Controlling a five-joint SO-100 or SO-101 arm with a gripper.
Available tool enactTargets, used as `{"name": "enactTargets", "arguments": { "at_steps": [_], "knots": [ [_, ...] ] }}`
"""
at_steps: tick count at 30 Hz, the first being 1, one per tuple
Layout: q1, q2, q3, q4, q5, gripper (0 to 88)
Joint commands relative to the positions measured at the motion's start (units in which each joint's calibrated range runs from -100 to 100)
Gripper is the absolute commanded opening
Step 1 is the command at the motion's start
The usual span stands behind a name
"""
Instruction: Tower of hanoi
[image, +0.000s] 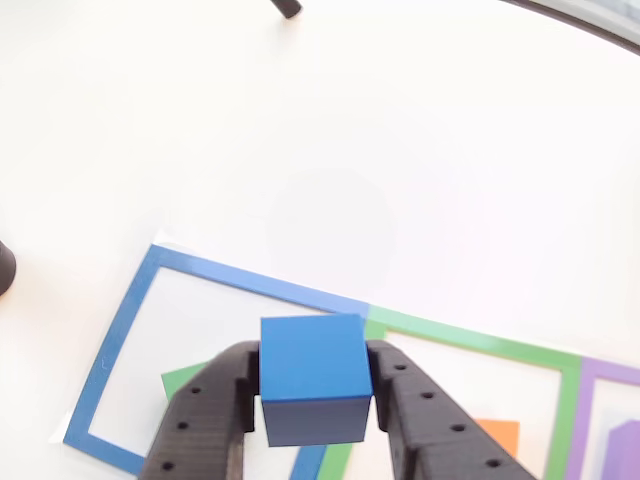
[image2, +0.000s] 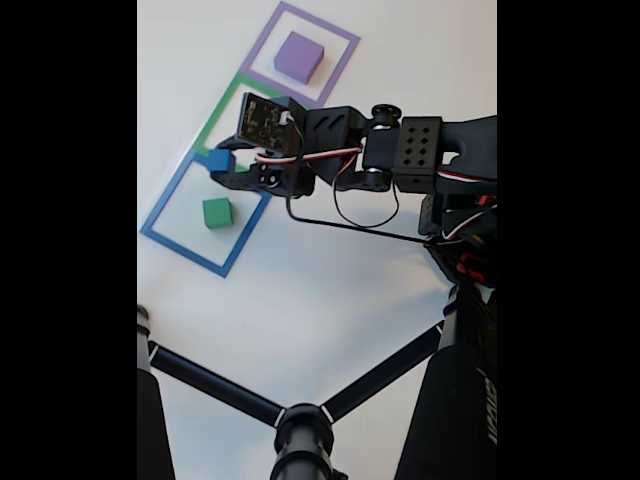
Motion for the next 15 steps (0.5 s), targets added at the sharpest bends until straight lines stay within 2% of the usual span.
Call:
{"name": "enactTargets", "arguments": {
  "at_steps": [1, 4, 7, 15],
  "knots": [
    [5.78, -7.13, -19.32, 30.59, -4.09, 4.5],
    [9.90, -6.08, -33.77, 44.03, -7.13, 4.5],
    [14.12, -5.43, -44.14, 52.21, -8.48, 4.4],
    [27.54, -5.11, -55.23, 63.39, -4.59, 4.4]
  ]
}}
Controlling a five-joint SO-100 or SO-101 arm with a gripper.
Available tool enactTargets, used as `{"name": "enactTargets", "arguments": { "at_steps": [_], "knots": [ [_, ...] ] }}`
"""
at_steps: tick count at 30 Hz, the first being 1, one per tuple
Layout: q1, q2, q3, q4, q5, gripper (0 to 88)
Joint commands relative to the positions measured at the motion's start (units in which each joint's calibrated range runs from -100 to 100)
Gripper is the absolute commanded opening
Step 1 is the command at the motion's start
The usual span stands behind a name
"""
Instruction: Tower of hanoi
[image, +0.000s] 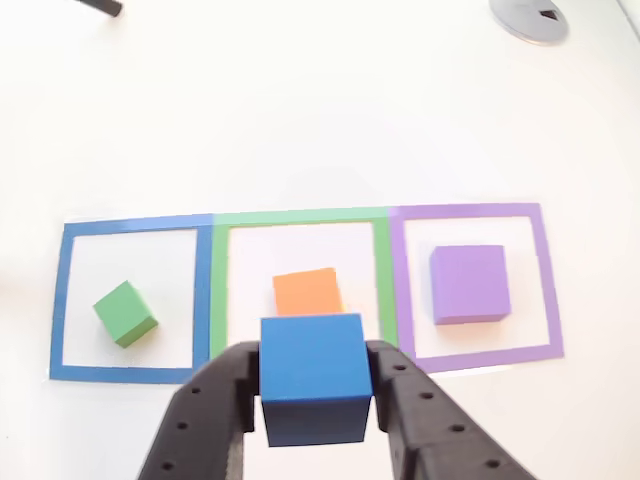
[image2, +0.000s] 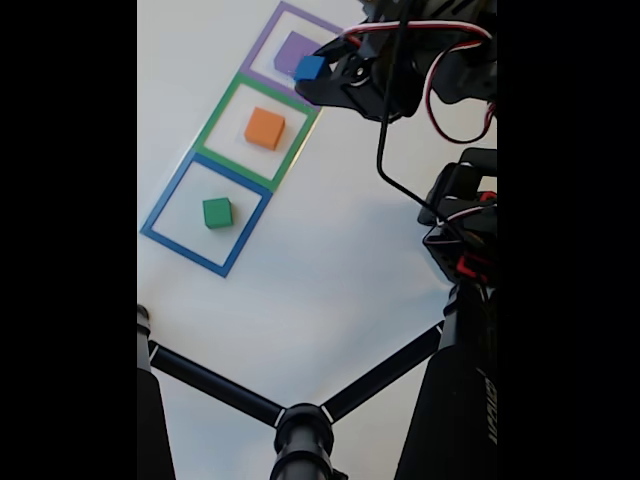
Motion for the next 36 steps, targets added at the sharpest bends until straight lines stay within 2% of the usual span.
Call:
{"name": "enactTargets", "arguments": {
  "at_steps": [1, 9, 26, 30, 36],
  "knots": [
    [6.20, -0.88, -5.04, 3.33, 2.92, 4.4],
    [14.16, -0.88, -5.77, 3.58, 2.75, 4.4],
    [25.38, -0.64, -0.58, 0.74, 7.65, 4.4],
    [26.24, -1.69, 14.42, -12.70, 7.65, 4.5],
    [28.54, 0.89, 42.60, -48.25, 9.17, 4.6]
  ]
}}
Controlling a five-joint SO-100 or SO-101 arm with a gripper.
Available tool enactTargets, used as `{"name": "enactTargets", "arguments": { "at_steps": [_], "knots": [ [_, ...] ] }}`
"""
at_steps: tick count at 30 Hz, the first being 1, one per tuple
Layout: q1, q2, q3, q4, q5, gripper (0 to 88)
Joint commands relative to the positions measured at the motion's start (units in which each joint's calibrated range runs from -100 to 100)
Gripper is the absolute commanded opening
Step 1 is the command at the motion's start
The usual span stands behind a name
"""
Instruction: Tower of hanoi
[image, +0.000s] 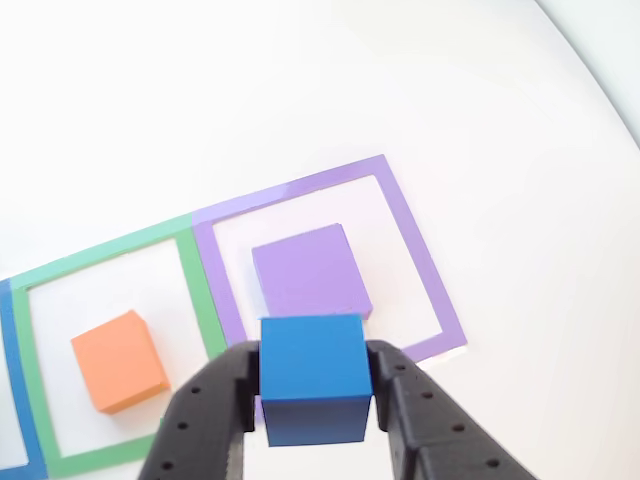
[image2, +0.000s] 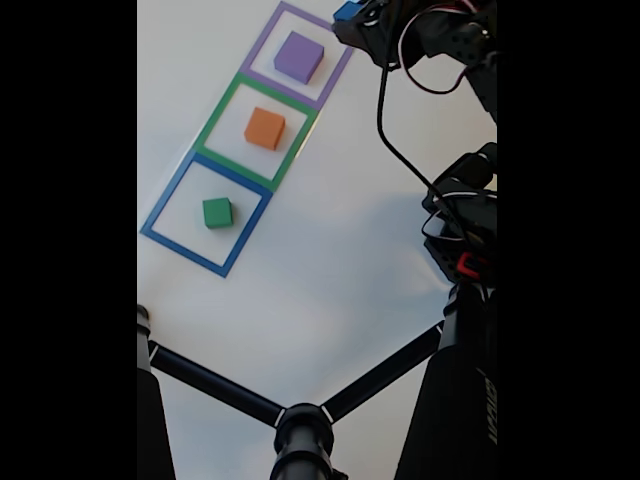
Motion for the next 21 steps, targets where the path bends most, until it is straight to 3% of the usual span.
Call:
{"name": "enactTargets", "arguments": {
  "at_steps": [1, 7, 12, 21],
  "knots": [
    [2.12, 3.34, 17.08, -28.60, 0.90, 4.6],
    [2.89, 20.37, 24.53, -57.75, 0.90, 4.6],
    [3.37, 32.65, 26.53, -75.16, 0.90, 4.7],
    [2.89, 42.50, 32.44, -91.84, 0.90, 4.7]
  ]
}}
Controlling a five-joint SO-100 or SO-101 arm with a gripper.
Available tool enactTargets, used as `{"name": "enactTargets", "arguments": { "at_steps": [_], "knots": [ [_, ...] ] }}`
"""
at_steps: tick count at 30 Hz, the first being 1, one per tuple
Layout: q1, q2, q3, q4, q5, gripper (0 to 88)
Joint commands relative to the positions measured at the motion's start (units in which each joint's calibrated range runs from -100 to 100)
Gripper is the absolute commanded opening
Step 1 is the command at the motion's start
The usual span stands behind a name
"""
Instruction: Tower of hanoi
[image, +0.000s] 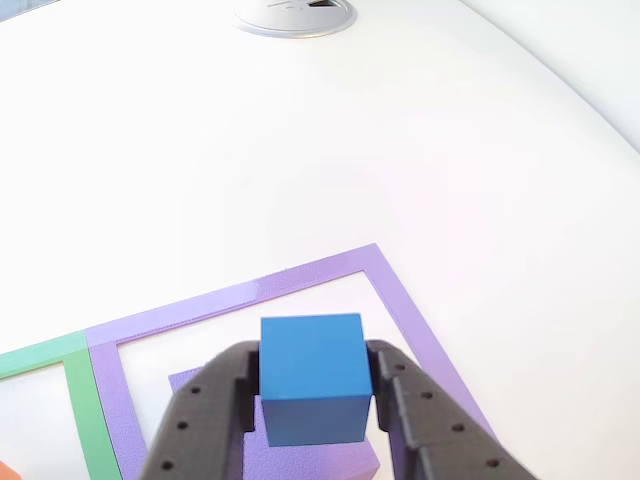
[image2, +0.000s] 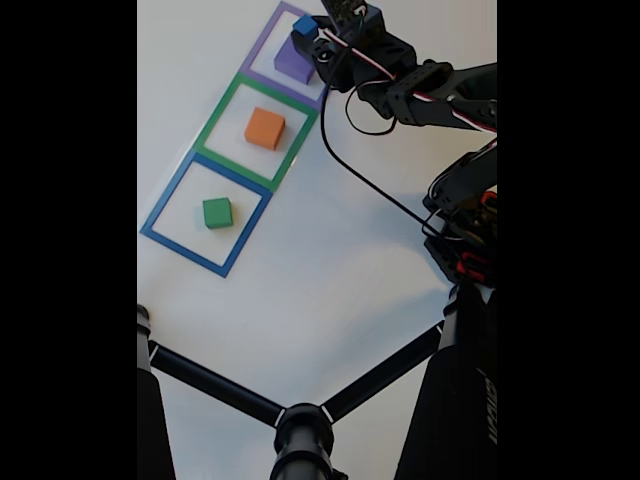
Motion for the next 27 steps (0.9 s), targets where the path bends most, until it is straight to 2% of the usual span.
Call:
{"name": "enactTargets", "arguments": {
  "at_steps": [1, 12, 18, 23, 27],
  "knots": [
    [-0.36, 1.85, 1.20, -6.63, 0.36, 4.7],
    [-2.67, 13.96, -1.35, -18.78, 0.36, 5.0],
    [-3.43, 14.93, -1.26, -20.00, 0.36, 5.7],
    [-2.47, 15.66, -1.17, -20.24, 0.36, 12.5],
    [-2.47, 15.98, -1.17, -20.72, 0.36, 13.8]
  ]
}}
